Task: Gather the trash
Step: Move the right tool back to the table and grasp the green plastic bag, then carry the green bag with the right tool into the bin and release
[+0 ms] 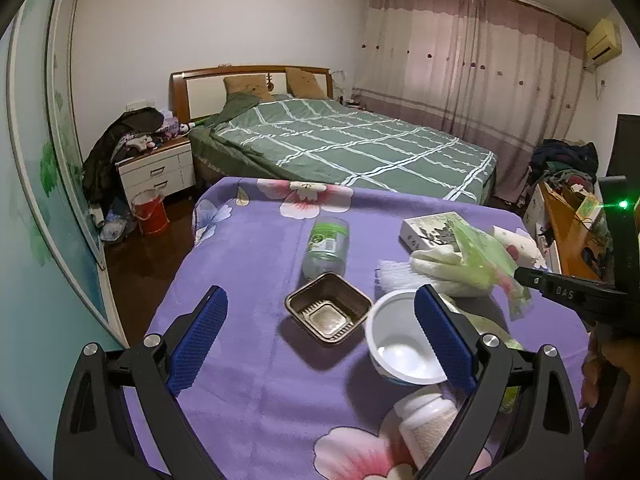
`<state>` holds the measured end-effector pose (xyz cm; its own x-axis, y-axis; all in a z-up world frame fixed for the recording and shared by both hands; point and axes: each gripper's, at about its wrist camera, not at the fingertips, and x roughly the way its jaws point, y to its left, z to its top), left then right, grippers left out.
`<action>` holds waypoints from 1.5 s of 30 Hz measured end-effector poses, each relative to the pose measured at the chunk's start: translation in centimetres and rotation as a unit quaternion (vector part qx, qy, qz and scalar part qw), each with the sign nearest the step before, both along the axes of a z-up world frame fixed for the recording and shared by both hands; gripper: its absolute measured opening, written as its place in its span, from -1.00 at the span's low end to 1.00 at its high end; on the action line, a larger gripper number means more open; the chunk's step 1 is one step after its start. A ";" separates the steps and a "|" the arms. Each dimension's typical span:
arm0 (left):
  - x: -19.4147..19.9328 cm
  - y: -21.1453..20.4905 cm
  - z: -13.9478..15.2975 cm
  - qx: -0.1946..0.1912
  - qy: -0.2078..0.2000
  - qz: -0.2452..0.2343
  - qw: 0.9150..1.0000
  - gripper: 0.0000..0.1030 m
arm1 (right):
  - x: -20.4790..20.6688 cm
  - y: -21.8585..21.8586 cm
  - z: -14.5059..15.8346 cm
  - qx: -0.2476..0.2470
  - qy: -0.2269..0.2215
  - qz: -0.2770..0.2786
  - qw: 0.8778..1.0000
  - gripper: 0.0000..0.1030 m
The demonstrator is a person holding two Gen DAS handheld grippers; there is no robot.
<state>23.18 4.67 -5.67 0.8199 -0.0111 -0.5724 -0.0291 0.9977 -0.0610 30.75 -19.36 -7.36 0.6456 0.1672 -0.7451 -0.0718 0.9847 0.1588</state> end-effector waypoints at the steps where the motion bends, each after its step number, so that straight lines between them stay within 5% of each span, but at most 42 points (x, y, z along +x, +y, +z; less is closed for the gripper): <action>1: -0.3 -0.2 0.2 0.001 -0.002 -0.002 1.000 0.81 | -0.4 -0.3 0.3 0.001 -0.004 -0.002 1.000 -0.99; 26: -9.0 -7.7 3.7 0.018 -0.039 -0.057 0.997 0.82 | -15.5 -10.3 6.2 -0.011 -0.099 -0.053 0.994 -0.99; 45: -10.8 -12.4 2.4 0.035 -0.008 -0.084 0.996 0.82 | -20.9 -23.5 -1.3 -0.026 -0.032 -0.199 0.979 -0.99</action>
<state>12.35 -7.73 -3.27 0.8187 -0.1101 -0.5635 0.1396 0.9902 0.0095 9.85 -42.82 -8.68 0.6978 -0.1435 -0.7017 0.3106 0.9435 0.1159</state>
